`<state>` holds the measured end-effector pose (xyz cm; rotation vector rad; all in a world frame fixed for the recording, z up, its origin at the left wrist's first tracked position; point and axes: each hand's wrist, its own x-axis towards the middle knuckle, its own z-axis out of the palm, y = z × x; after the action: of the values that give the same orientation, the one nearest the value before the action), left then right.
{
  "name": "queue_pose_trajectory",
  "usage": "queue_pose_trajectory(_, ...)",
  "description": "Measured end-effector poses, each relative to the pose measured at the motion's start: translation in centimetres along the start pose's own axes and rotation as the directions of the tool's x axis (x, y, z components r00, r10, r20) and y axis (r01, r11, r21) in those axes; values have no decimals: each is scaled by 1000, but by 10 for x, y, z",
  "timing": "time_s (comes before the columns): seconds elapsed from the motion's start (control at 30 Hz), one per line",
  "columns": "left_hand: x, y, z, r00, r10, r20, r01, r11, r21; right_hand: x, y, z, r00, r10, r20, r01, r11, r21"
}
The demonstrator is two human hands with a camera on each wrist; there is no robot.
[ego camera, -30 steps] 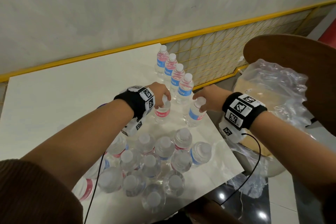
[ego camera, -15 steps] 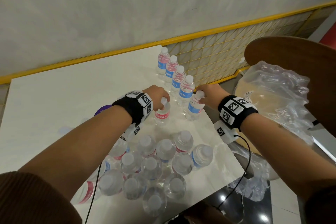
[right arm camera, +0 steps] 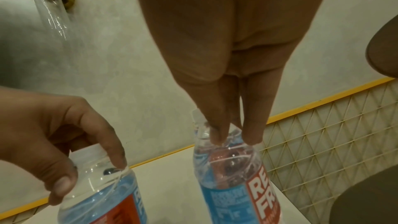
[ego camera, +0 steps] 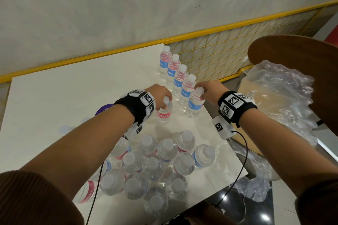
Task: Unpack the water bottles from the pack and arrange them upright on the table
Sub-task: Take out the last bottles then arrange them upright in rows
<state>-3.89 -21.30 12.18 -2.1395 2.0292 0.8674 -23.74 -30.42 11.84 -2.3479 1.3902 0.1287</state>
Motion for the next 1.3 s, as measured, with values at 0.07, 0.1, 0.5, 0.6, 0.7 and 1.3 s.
queue_pose_trajectory(0.07,-1,0,0,1000,-4,2,4,1000,-3,1,0,1,1000,-2,-3,2,1000,1)
queue_pose_trajectory(0.1,-1,0,0,1000,-6,2,6,1000,-1,2,0,1,1000,-1,-2,1,1000,1)
queue_pose_trajectory(0.5,-6,3,-1,1000,1,-2,-1,1000,-5,5,5,1,999,-33,6,33,999,5)
queue_pose_trajectory(0.6,-7,3,-2,1000,4,-3,-4,1000,-2,4,7,-1,999,-35,26,35,999,2)
queue_pose_trajectory(0.7,-6,3,-1,1000,6,-4,-6,1000,-1,2,5,-1,1000,-13,22,12,999,37)
queue_pose_trajectory(1.3,-10,7,-4,1000,14,6,-14,999,37,3,6,3,1000,7,-17,-6,999,47)
